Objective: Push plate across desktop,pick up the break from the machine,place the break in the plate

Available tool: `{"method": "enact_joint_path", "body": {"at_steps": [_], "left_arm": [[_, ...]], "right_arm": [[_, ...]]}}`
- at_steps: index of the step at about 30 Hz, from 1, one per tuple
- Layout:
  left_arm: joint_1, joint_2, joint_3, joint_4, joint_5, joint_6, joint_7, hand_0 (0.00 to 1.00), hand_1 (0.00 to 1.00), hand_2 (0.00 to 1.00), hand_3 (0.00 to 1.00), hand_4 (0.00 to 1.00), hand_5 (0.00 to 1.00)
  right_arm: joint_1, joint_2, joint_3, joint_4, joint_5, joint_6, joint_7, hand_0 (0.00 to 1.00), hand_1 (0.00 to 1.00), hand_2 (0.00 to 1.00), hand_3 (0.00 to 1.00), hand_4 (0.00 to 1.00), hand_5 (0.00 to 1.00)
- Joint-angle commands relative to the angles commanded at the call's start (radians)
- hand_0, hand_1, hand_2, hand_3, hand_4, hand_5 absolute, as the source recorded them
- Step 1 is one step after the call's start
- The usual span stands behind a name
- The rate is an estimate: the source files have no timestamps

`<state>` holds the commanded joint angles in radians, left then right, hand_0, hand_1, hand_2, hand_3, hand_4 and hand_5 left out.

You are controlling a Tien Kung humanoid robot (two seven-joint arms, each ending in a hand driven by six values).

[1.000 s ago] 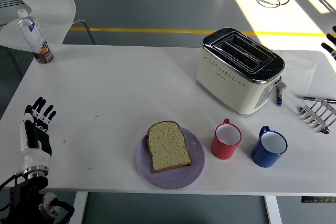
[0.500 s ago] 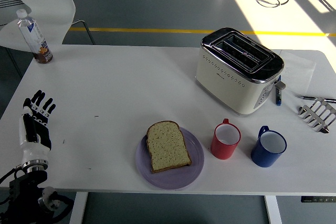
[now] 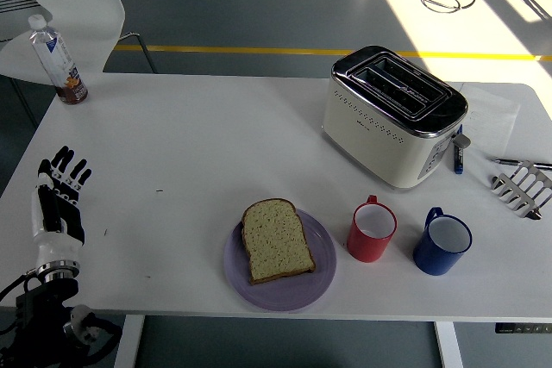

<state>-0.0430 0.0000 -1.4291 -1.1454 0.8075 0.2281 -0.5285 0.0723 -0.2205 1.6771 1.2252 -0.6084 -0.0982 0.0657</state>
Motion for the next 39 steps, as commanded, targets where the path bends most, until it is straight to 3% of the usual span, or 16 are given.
{"method": "enact_joint_path", "body": {"at_steps": [17, 28, 33, 39], "left_arm": [[-0.003, 0.000, -0.006, -0.005, 0.003, -0.001, 0.014, 0.768, 0.801, 0.882, 0.783, 0.520, 0.998], [0.003, 0.000, -0.055, -0.077, 0.053, -0.047, 0.165, 0.768, 0.796, 0.873, 0.780, 0.519, 0.998], [0.012, 0.000, -0.096, -0.088, 0.088, -0.109, 0.259, 0.779, 0.797, 0.875, 0.783, 0.517, 0.998], [0.022, 0.000, -0.122, -0.108, 0.088, -0.159, 0.316, 0.787, 0.796, 0.873, 0.782, 0.518, 0.998]], "right_arm": [[0.008, 0.010, -0.002, -0.024, -0.002, 0.029, -0.017, 0.780, 0.762, 0.768, 0.760, 0.511, 0.529], [0.008, 0.014, -0.001, -0.035, -0.002, 0.031, -0.019, 0.774, 0.753, 0.763, 0.756, 0.514, 0.535], [0.005, 0.015, -0.001, -0.044, -0.003, 0.033, -0.021, 0.771, 0.753, 0.761, 0.753, 0.514, 0.536], [0.001, 0.020, 0.000, -0.050, -0.005, 0.036, -0.022, 0.769, 0.747, 0.754, 0.749, 0.515, 0.536]]}}
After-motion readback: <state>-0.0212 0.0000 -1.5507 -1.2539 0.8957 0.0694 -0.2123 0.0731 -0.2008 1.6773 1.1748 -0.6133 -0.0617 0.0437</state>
